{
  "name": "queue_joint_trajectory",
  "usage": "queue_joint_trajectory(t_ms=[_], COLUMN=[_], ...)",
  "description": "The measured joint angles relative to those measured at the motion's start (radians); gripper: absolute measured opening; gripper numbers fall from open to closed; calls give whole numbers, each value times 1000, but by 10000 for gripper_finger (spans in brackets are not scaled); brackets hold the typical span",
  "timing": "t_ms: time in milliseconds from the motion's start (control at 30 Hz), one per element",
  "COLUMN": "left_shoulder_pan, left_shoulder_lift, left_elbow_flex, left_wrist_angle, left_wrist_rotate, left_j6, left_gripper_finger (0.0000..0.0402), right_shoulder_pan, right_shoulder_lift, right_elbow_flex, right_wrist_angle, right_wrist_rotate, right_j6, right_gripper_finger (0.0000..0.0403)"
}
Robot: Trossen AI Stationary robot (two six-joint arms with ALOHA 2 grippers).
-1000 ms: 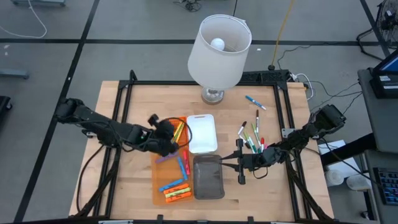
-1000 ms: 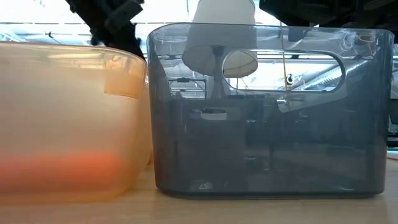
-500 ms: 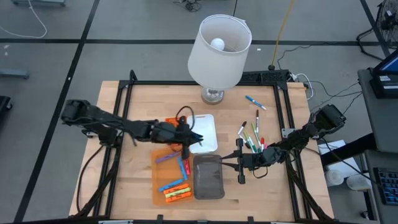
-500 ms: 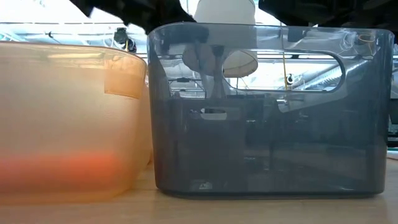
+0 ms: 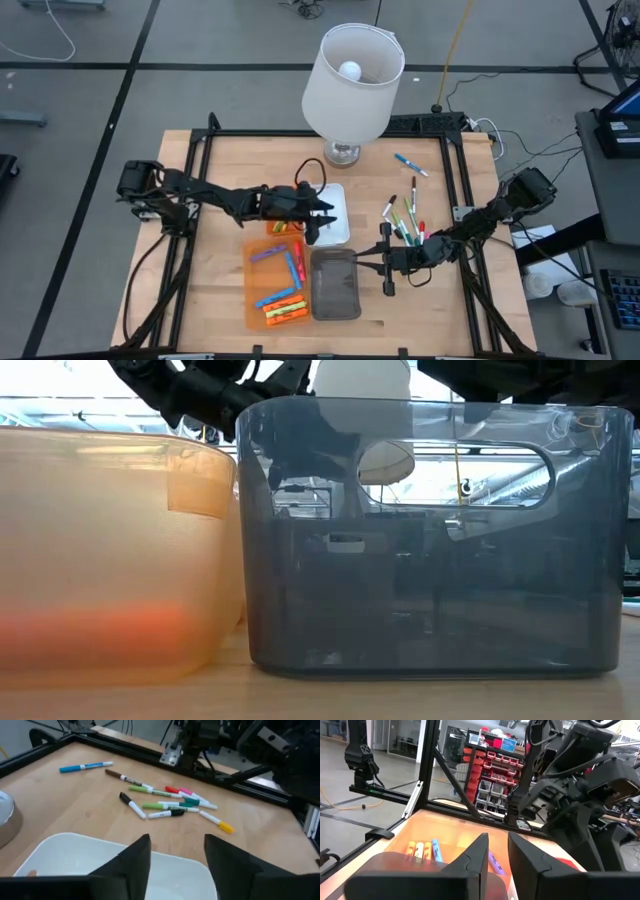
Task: Pick & Place Markers
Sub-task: Put the light blue marker pen into the white bin
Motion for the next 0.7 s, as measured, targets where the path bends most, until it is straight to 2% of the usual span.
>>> queue_joint_trajectory(t_ms=[133,300,467,567,700], left_shoulder_pan=[0,-6,-70,-123,-175], left_shoulder_lift=[-26,-116,-227,-288,-382], left_elbow_flex=[0,0,-5,-63,-228], left_wrist_angle=[-15,-66,-126,-88,75], left_wrist_rotate=[0,29,68,70,71], left_j6=[4,32,183,288,430], left_gripper_finger=[218,234,236,236,236], right_shoulder_pan=[14,76,151,191,239], right_shoulder_lift=[-10,-64,-135,-189,-255], right_elbow_flex=[0,0,0,0,0], right_wrist_angle=[-1,-11,-82,-145,-208], right_wrist_rotate=[18,198,297,340,402], right_j6=[0,15,36,7,2], right_gripper_finger=[59,59,59,59,59])
